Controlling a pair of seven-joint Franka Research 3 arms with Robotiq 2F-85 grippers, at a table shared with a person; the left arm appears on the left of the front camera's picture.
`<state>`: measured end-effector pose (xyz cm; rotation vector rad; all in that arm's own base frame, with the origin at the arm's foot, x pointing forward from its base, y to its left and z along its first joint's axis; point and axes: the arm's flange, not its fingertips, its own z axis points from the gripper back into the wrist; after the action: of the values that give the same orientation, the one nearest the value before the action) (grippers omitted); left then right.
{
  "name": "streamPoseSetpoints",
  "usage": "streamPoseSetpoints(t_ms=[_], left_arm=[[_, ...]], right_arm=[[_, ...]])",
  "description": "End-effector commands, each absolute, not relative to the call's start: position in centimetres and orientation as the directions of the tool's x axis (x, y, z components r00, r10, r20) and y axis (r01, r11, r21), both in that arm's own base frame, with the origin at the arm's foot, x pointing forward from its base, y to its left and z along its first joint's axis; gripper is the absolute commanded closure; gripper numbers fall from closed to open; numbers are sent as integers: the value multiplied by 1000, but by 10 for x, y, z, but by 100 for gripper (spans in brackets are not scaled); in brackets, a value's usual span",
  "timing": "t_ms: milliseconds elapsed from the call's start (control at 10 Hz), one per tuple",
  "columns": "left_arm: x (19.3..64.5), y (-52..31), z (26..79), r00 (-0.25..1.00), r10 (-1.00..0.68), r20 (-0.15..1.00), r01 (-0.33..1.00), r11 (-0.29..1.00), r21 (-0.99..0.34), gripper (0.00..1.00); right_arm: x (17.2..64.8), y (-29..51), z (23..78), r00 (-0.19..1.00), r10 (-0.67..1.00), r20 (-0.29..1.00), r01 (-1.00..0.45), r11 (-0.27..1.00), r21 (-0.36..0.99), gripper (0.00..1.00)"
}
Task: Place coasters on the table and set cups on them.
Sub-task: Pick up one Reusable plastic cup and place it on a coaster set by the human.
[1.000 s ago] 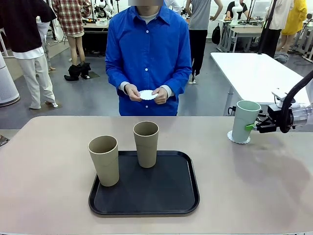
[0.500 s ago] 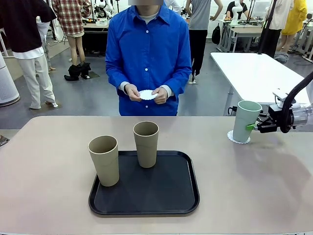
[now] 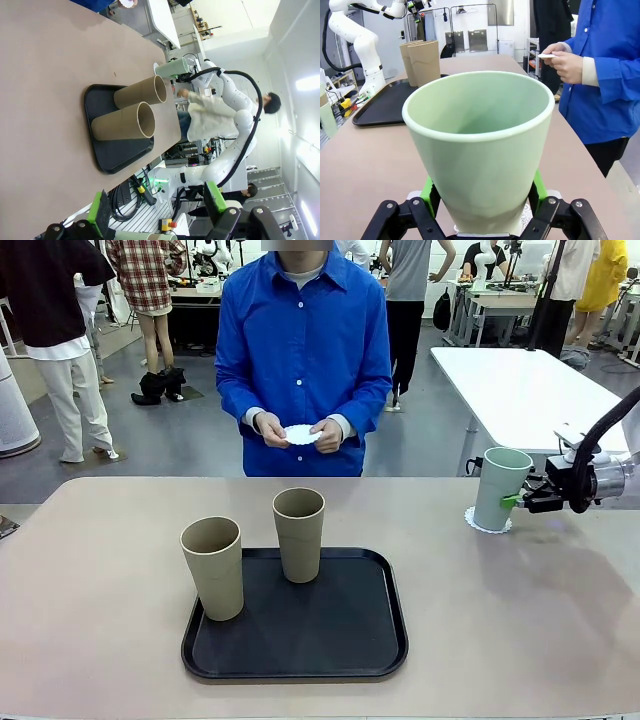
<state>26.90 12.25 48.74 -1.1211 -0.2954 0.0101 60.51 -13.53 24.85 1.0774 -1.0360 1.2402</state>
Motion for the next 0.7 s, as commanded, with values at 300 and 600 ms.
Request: streamPoseSetpoints(t_ms=[300, 600], left_arm=[[269, 124, 489, 958, 159, 240, 154, 422, -893, 0], [269, 124, 489, 958, 159, 240, 154, 422, -893, 0]], right_arm=[[612, -138, 252, 62, 189, 980, -998, 38, 56, 0], [613, -140, 253, 88, 189, 978, -996, 49, 80, 0]])
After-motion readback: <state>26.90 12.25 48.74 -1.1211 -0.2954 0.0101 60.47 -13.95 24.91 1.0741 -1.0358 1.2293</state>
